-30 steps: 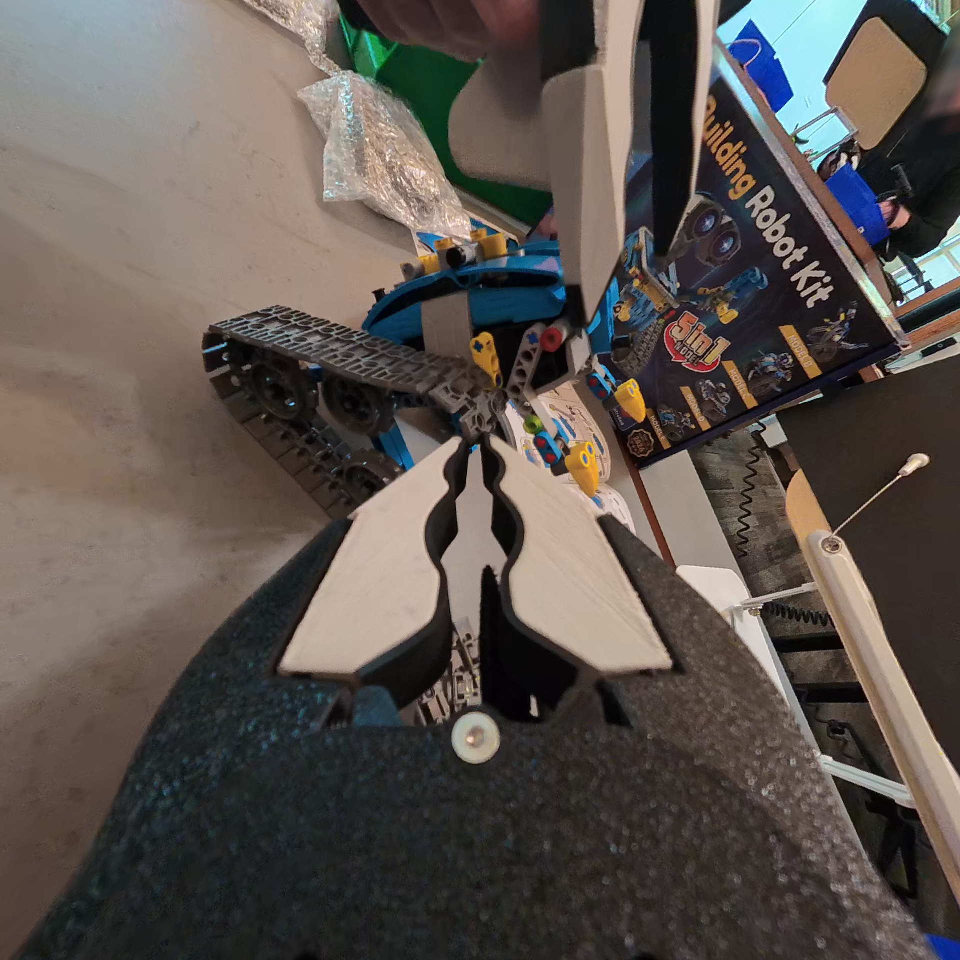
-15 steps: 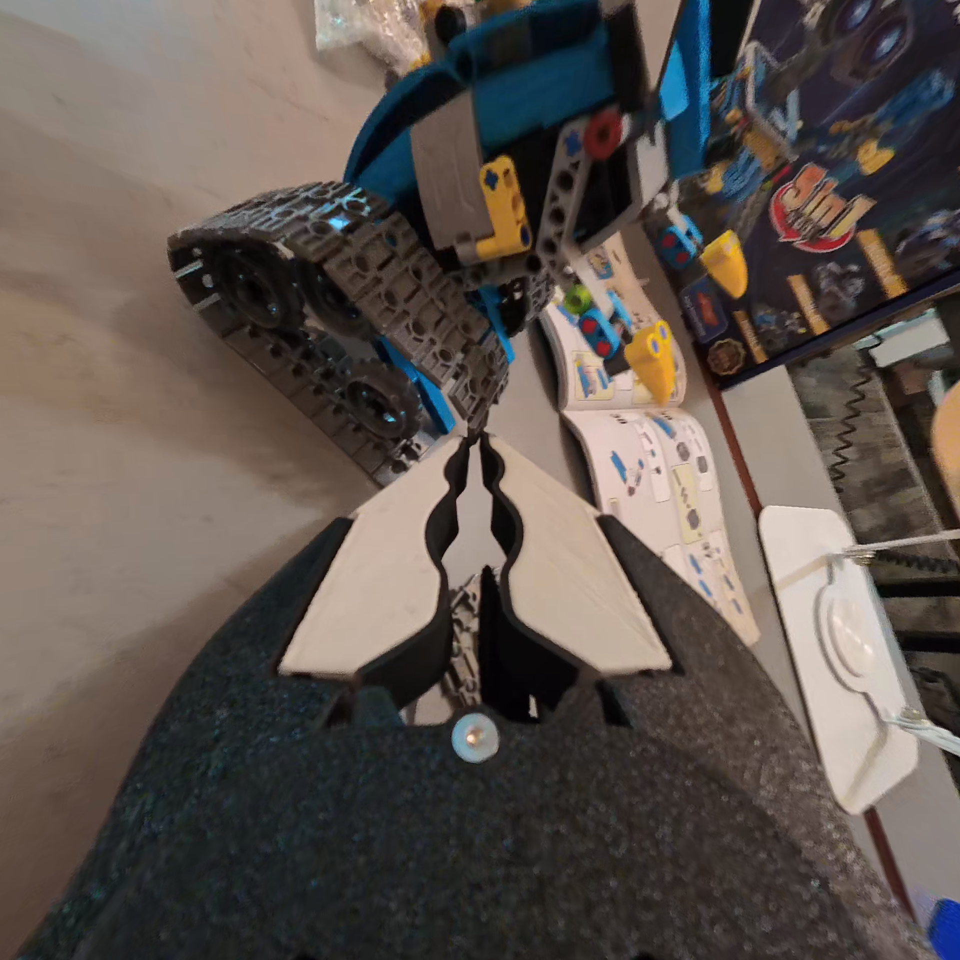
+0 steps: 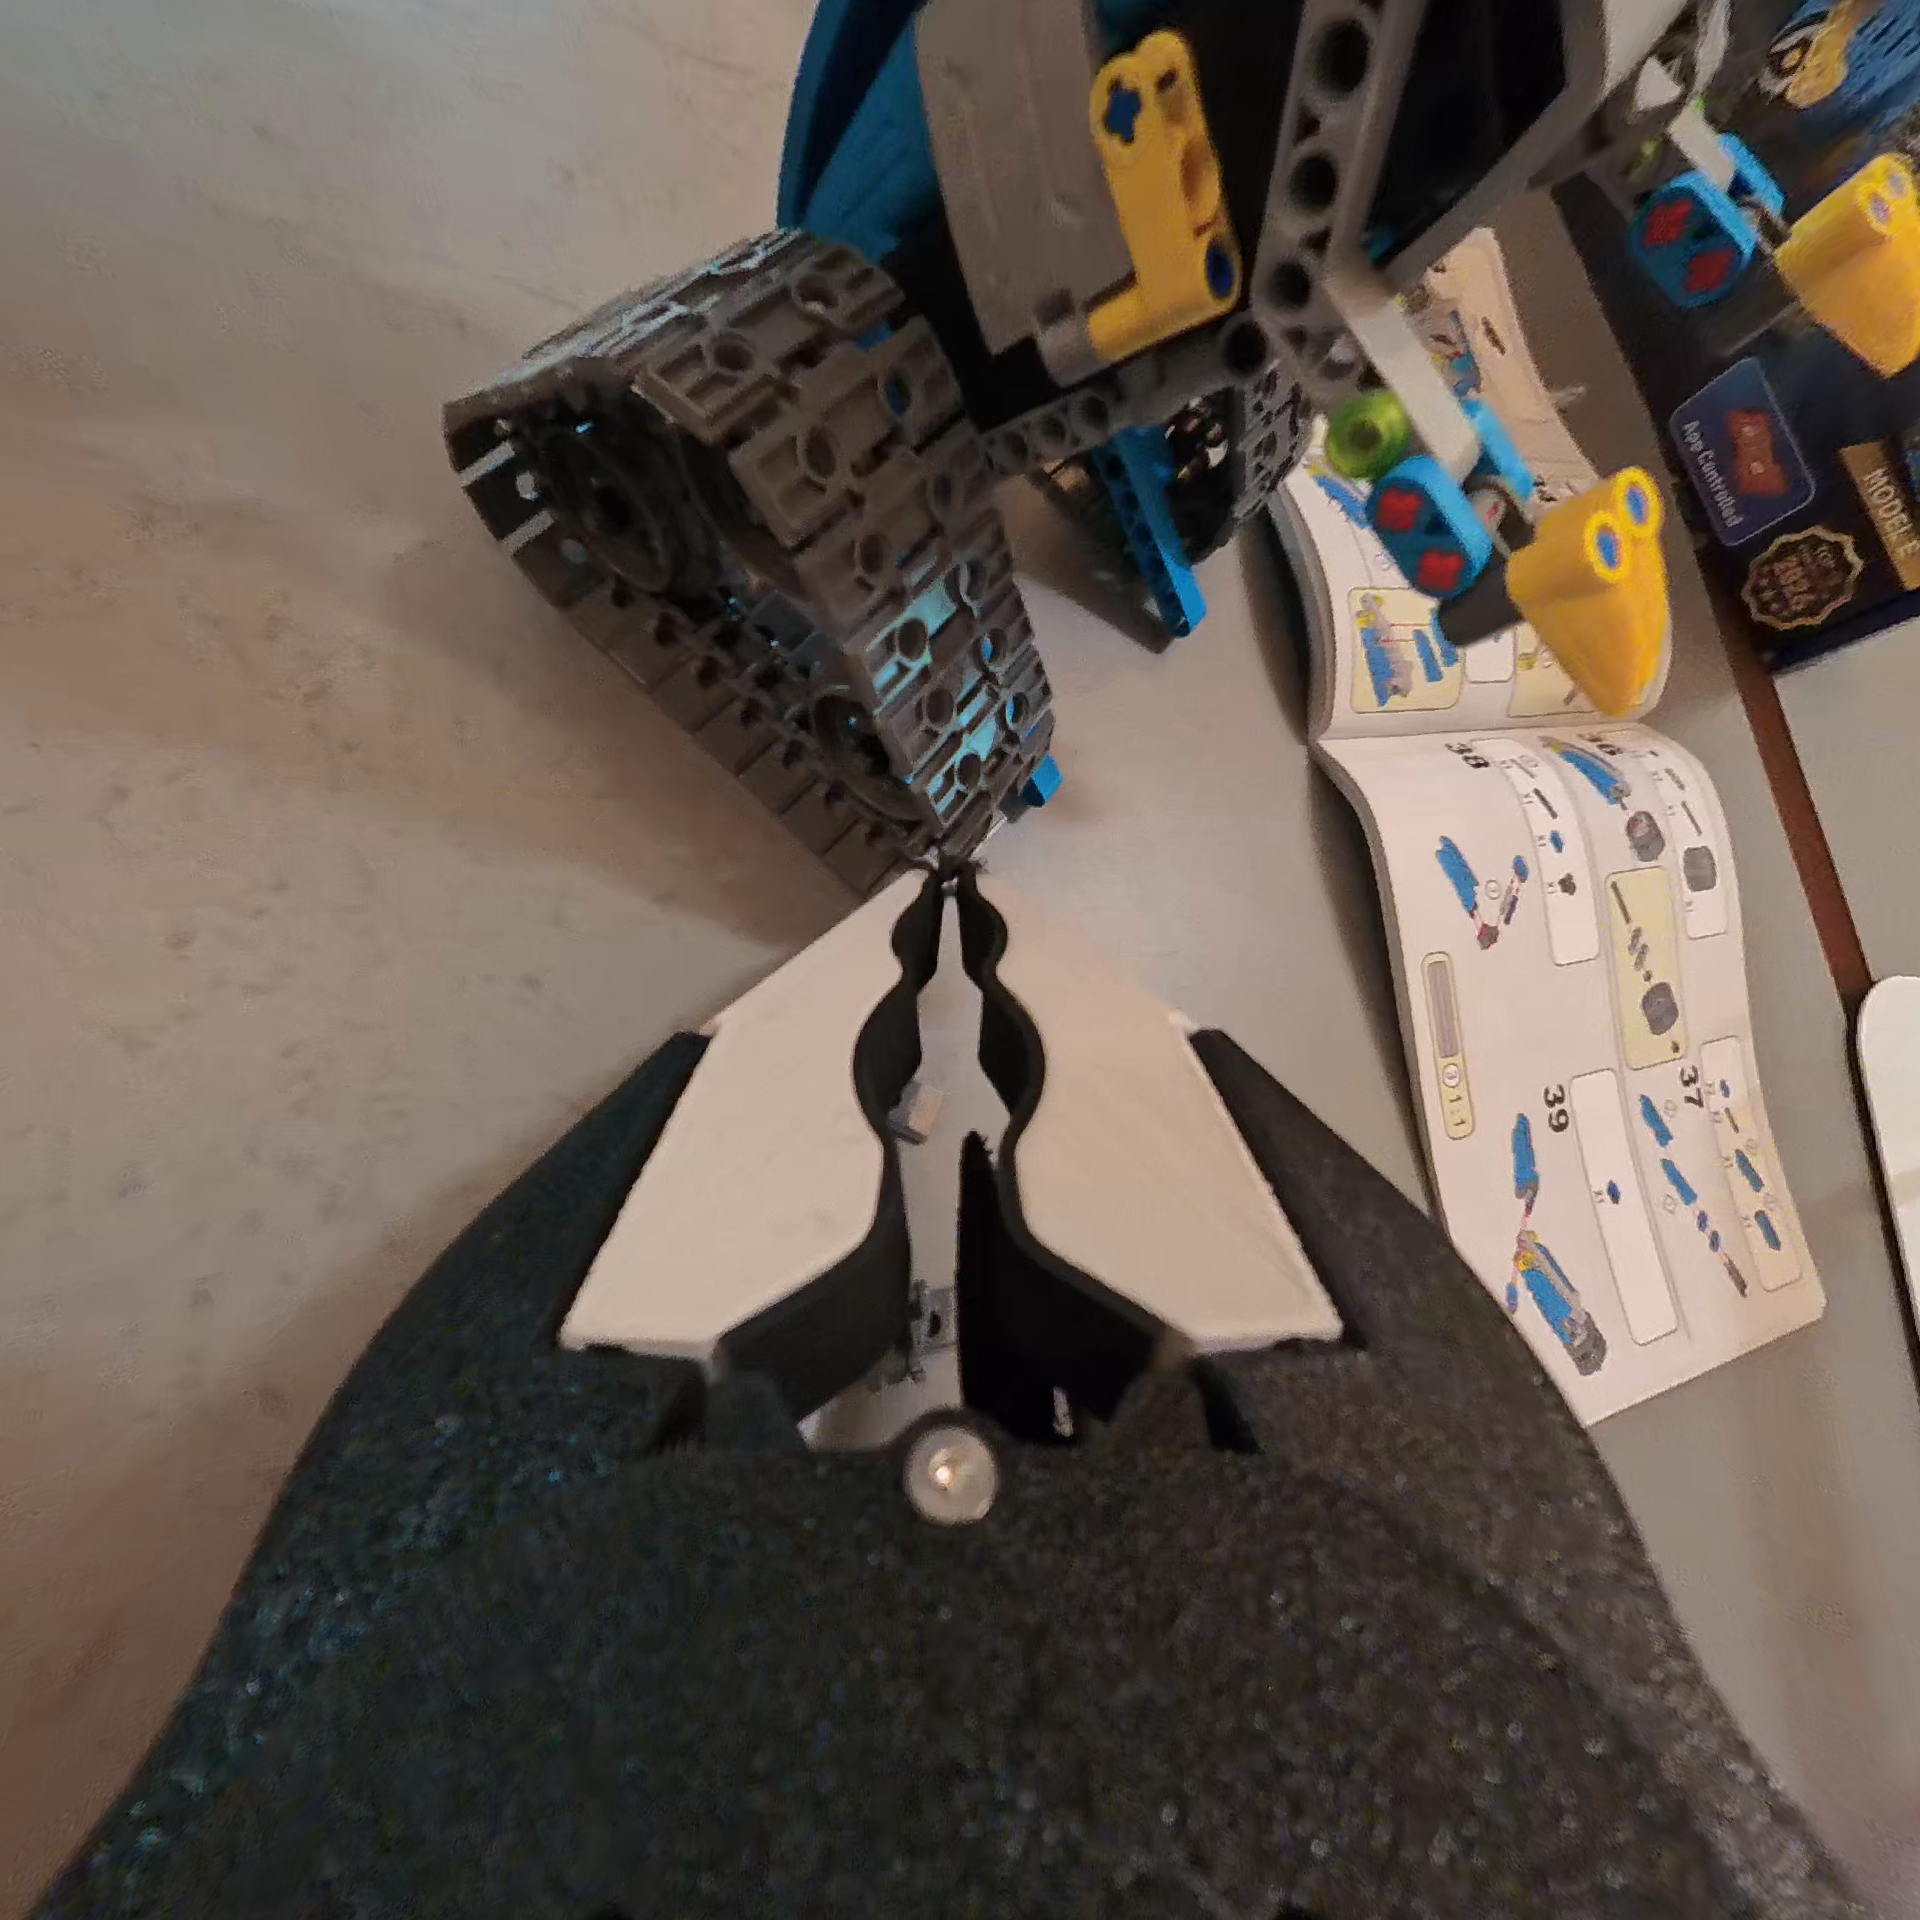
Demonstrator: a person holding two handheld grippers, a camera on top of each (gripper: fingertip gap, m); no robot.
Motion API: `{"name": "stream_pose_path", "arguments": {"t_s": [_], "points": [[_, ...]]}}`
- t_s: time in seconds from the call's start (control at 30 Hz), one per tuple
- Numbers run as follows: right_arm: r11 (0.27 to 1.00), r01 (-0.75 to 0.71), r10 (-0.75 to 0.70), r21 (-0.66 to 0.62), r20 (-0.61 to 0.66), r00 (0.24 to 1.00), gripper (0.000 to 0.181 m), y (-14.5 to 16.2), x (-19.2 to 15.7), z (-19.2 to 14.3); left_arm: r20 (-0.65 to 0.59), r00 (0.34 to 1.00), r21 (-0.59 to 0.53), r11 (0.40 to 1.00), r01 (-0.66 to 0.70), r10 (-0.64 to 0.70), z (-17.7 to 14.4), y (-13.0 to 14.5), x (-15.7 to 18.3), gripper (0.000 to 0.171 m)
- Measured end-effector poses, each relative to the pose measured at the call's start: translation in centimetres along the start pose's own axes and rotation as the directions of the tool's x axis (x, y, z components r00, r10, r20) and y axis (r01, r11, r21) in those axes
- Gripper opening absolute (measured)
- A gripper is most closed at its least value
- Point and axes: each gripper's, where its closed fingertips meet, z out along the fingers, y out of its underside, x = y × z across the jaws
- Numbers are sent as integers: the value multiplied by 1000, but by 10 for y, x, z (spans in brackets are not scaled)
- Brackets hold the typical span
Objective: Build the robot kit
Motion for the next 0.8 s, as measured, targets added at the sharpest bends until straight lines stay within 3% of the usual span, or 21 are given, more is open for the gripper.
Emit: {"name": "stream_pose_path", "arguments": {"t_s": [0.13, 0.2, 0.3, 0.37, 0.43, 0.47, 0.57, 0.7, 0.8], "points": [[1000, -27, 27, -4, 27, 999, 2, 2, -2, 2, 1, 1000, 5, 1000, 3, -3, 0, 0, 0, 51], [992, -1, 1, -127, -5, 1000, 0, 23, 4, 9, -1, 1000, 7, 1000, 4, -4, 0, 0, 0, 51], [999, -42, 42, 5, 24, 999, 0, 4, 0, 7, 1, 1000, 11, 1000, 6, -6, 0, 0, 0, 51], [995, -103, 103, 0, 29, 994, 0, 4, 5, 3, 11, 1000, 14, 1000, 0, 0, 0, -1, 0, 51], [997, -76, 76, 22, 5, 997, 0, 3, 10, -4, 23, 1000, 17, 1000, -10, 9, 0, -1, 0, 51], [998, -49, 48, 48, 19, 999, 2, 0, 8, -8, 26, 1000, 18, 1000, -9, 9, 1, -1, -1, 51], [996, 13, -14, 89, 11, 1000, 35, -4, 6, -12, 19, 1000, 16, 1000, 9, -9, 2, -1, 0, 51], [987, 59, -61, 152, 6, 998, 46, -19, -5, -6, 16, 1000, 22, 1000, 14, -14, 2, -1, 1, 48], [993, 90, -91, 79, 4, 996, 43, -11, -14, 7, 13, 1000, 34, 999, 18, -19, 1, -1, 1, 48]]}}
